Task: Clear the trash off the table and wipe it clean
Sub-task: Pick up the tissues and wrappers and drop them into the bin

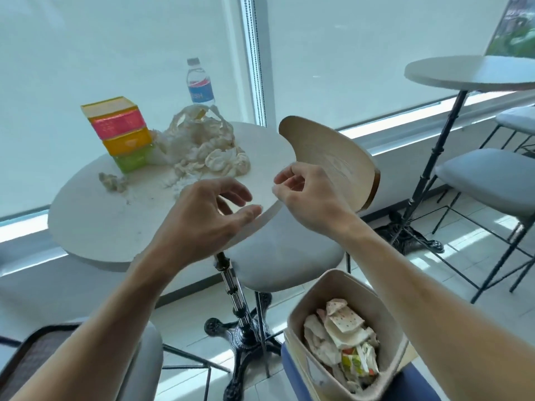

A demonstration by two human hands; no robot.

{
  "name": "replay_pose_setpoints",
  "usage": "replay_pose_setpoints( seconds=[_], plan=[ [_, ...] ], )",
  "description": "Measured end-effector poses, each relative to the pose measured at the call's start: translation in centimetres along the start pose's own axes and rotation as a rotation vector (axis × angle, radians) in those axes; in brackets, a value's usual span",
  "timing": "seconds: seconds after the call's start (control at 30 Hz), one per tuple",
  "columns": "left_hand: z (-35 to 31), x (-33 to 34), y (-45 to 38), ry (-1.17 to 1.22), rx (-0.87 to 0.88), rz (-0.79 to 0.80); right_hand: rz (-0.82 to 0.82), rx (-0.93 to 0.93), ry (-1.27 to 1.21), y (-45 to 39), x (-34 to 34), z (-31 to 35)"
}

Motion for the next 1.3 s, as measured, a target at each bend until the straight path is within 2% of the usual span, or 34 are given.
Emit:
replay_pose_setpoints(
  seconds=[0.23, 0.47, 0.6, 0.8, 0.9, 1.1, 1.3],
  plan=[
    [6.3, -4.5, -2.5, -0.135, -0.074, -0.081, 0.012, -0.021, 0.166, -4.4, 4.7, 3.4],
    [11.9, -5.4, -5.1, -0.223, -0.153, 0.094, 0.027, -0.012, 0.403, -8.2, 7.8, 4.6],
    [13.1, -5.5, -5.8, -0.239, -0.125, 0.127, 0.012, -0.047, 0.574, -10.0, 9.1, 5.4],
    [14.1, -5.9, -6.1, -0.186, -0.031, 0.051, 0.016, -0.078, 0.798, -11.8, 11.5, 5.4],
    [14.4, -6.3, -5.9, -0.123, -0.026, -0.007, -0.031, -0.100, 0.724, -11.9, 11.7, 5.3],
    [13.7, -7.0, -5.3, 0.006, 0.015, -0.139, -0.131, -0.134, 0.400, -11.9, 11.2, 4.9],
    [12.5, -7.3, -4.7, 0.080, 0.004, -0.193, -0.186, -0.114, 0.022, -10.6, 9.3, 5.5]
  ],
)
Point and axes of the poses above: each hand's wrist, its own y-axis away from the middle knuckle, its own x-axis out of the palm, z = x × y, the point moved 1 cm from there along -y, towards the middle knuckle, and after that the axes turned 8 degrees about x, right-handed, at the moved point
